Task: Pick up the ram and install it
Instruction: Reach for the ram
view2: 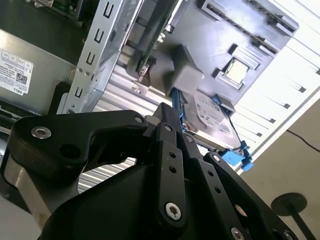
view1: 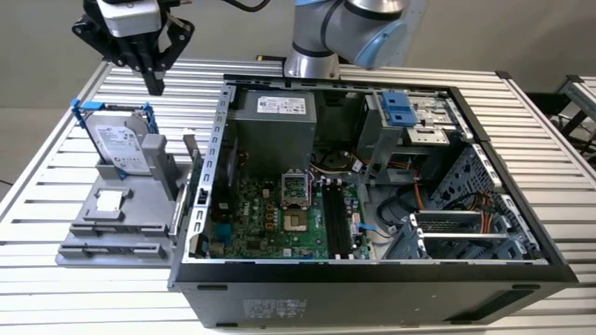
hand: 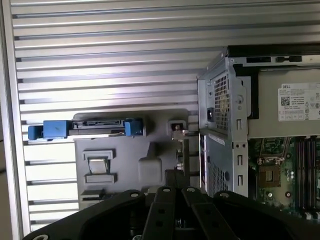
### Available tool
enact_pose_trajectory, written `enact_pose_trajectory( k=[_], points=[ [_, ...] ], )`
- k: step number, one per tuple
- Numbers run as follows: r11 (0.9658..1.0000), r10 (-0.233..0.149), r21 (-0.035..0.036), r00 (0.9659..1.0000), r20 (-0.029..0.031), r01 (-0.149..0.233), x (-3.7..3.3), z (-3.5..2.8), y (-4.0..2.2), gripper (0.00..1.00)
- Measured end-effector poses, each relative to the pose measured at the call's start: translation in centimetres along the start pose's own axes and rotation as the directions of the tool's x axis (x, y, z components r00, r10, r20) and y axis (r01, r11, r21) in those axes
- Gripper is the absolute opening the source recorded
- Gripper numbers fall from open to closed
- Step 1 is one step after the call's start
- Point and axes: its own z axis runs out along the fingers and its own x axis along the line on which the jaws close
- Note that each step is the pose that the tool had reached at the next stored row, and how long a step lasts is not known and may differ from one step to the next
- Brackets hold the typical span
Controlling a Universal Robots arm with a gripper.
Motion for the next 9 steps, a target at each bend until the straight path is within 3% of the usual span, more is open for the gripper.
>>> enact_pose_trajectory(
  k=[9],
  points=[
    [1.0,0.0,0.0,1.0,0.0,0.0,2.49,-0.05,-0.17,0.0]
  ],
)
